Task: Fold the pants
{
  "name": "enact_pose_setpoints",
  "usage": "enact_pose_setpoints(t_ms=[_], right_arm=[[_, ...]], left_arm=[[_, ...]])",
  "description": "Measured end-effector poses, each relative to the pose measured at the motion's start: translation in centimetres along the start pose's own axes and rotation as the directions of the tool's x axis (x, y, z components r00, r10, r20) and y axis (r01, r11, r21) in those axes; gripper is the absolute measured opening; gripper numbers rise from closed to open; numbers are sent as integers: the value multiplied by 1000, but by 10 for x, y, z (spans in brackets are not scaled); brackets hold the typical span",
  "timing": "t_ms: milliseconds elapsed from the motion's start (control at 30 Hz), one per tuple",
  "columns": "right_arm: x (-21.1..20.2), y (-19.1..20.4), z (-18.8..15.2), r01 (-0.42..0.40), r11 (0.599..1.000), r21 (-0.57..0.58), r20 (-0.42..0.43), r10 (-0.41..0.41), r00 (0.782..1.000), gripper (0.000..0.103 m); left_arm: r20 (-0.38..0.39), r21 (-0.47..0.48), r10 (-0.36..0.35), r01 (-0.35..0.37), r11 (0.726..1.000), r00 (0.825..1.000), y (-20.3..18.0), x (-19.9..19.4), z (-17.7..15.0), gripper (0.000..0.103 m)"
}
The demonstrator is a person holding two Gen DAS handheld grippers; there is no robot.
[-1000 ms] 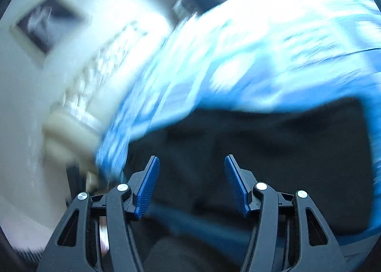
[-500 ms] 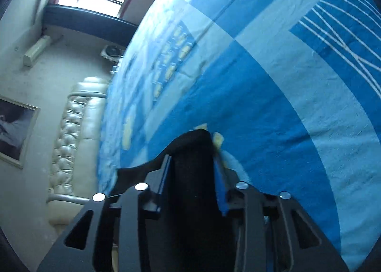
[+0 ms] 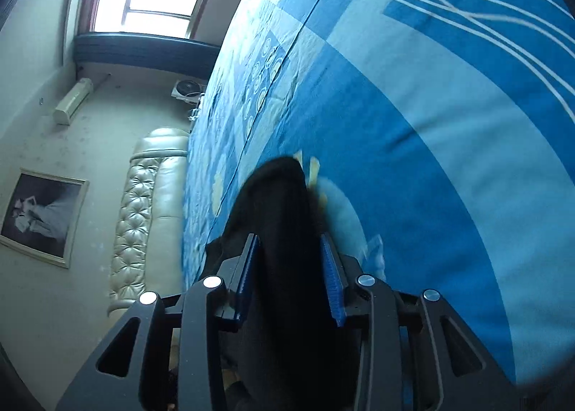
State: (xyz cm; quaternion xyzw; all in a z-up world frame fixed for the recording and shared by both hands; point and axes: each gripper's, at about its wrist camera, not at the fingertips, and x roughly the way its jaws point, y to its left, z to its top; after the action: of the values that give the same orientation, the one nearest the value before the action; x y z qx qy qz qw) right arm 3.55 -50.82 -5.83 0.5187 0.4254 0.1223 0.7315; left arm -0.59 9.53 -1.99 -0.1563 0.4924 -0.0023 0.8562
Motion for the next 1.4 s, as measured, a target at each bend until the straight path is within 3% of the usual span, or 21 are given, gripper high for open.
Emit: enact_pose_setpoints(t_ms=[233, 333, 400, 567, 633, 733, 800, 900, 967, 1000, 1133, 1300, 1400], right_arm=[[-16, -17, -31, 0, 1000, 2, -61, 0, 998, 42], [-15, -15, -33, 90, 994, -65, -55, -94, 994, 29], [-9, -11, -37, 153, 982, -115, -42, -158, 986, 25], [-12, -3, -36, 160, 981, -107, -43, -165, 985, 30], [-15, 13, -33, 192, 973, -126, -16, -195, 981, 32], [-29, 44, -36, 315, 933, -174, 125, -297, 947, 32], [-27, 72, -44, 282, 935, -214, 163, -250, 954, 32], [3, 100, -61, 152, 956, -253, 59, -141, 988, 32], [37, 116, -77, 79, 961, -264, -38, -92, 995, 32], [61, 122, -88, 25, 965, -260, -110, -55, 992, 32], [114, 129, -120, -57, 970, -235, -243, -1, 970, 32], [162, 132, -141, -55, 968, -246, -345, -35, 938, 32], [161, 120, -148, -31, 966, -258, -344, -62, 937, 32]], left_arm=[[2, 13, 2, -2, 1000, 1000, -4, -1, -1, 87], [1, 12, 5, -5, 1000, 1000, -4, 0, -1, 87], [1, 6, 8, -8, 1000, 1000, -3, 0, -1, 87], [3, 5, 12, -12, 1000, 1000, -1, 0, 0, 87], [0, 1, 10, -10, 1000, 1000, 1, -1, 0, 87], [3, -12, 5, -5, 1000, 1000, 4, -2, 1, 87], [9, -18, 3, -3, 1000, 1000, 5, -2, 2, 87], [10, -13, 8, -7, 1000, 1000, 5, -2, 3, 87], [10, -9, 10, -9, 1000, 1000, 6, -2, 4, 87], [11, -9, 11, -11, 1000, 1000, 6, -2, 4, 87], [14, -20, 12, -12, 1000, 1000, 13, -3, 6, 87], [21, -32, 20, -19, 999, 1000, 23, -4, 10, 87], [17, -32, 31, -31, 999, 999, 28, -1, 11, 87]])
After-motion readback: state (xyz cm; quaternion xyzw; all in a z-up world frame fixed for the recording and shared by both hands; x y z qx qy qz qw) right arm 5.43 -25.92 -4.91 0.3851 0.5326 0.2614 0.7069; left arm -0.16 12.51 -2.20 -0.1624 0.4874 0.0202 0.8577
